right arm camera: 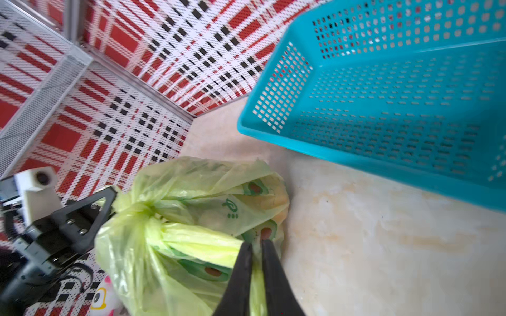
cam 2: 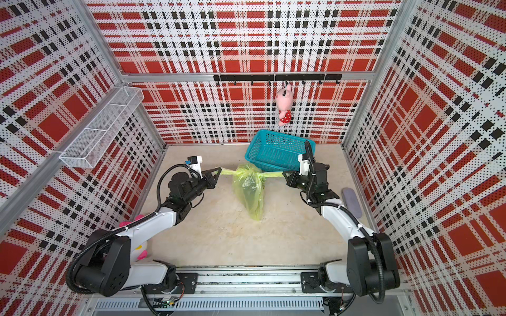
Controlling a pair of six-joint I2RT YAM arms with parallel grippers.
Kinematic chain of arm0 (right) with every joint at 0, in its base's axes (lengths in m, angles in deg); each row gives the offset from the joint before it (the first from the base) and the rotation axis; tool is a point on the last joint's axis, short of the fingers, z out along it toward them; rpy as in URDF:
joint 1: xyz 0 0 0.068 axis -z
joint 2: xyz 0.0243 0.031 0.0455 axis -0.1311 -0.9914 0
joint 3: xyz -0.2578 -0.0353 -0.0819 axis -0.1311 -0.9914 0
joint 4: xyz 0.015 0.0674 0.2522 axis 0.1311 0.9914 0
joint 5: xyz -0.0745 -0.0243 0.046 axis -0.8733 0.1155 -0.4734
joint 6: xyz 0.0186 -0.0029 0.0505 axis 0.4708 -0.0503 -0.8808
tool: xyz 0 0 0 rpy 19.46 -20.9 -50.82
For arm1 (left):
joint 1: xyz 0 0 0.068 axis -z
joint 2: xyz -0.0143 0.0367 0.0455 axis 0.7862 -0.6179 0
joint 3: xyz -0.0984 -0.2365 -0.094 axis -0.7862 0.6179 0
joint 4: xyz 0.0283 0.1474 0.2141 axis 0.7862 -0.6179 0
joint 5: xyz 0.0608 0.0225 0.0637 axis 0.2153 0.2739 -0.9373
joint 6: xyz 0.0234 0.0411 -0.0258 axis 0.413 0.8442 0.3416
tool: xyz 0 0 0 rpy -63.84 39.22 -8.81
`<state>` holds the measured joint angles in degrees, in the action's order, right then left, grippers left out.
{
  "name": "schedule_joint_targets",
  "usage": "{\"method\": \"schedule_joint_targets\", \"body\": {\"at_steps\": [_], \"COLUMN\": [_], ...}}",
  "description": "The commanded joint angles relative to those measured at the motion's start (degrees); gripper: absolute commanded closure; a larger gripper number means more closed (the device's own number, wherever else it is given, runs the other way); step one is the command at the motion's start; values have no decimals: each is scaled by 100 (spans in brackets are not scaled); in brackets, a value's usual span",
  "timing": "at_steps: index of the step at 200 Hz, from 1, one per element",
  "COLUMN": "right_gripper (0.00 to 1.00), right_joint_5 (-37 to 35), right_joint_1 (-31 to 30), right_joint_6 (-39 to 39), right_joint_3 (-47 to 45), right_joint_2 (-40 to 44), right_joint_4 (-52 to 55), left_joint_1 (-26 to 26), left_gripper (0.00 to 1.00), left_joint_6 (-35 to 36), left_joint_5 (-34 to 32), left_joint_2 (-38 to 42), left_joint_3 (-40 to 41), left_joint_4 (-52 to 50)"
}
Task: Place the pineapple into a plastic bag & tie a knot
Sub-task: Tie the plastic bag at the center of the board, then reset both arms
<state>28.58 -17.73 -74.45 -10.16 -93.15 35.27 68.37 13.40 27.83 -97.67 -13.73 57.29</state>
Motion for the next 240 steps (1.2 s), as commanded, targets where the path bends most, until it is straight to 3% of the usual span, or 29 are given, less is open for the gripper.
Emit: {"method": "schedule_joint_targets", "body": {"at_steps": [1,33,77,85,119,142,176,194,215,240], "right_gripper": [75,40,11,0,0,0,0,0,0,0], "right_joint_5": [326,-111,-783,-1021,-1918,-2763,-4810,-5580,-6154,-6396], "right_joint_1": [2,2,0,0,3,9,125,259,351,452], "right_joint_6": [227,192,502,536,567,684,789,989,1410,1718], "right_joint_3": [223,166,228,208,106,-151,-684,-1384,-2259,-2567], "right_joint_2": [242,484,870,951,1269,1522,1739,1867,1906,1565], "right_joint_4": [-225,-277,-256,-344,-817,-1055,-821,-1476,-2618,-2729], "left_joint_1": [8,8,-154,-193,-721,-1068,-1305,-1369,-1458,-1503], "left_gripper": [73,45,29,23,0,2,2,2,2,2], "left_joint_6": [148,157,98,63,-45,-107,6,117,240,581], "left_joint_5": [-74,-75,-203,-327,-1321,-1934,-3398,-4156,-4775,-5128], "left_joint_2": [221,381,746,842,1302,1507,1754,1815,1796,1594], "left_joint_3": [-157,-198,-349,-355,-243,-6,719,1154,1576,2009], "left_joint_4": [64,84,70,64,-22,-53,24,223,403,958]}}
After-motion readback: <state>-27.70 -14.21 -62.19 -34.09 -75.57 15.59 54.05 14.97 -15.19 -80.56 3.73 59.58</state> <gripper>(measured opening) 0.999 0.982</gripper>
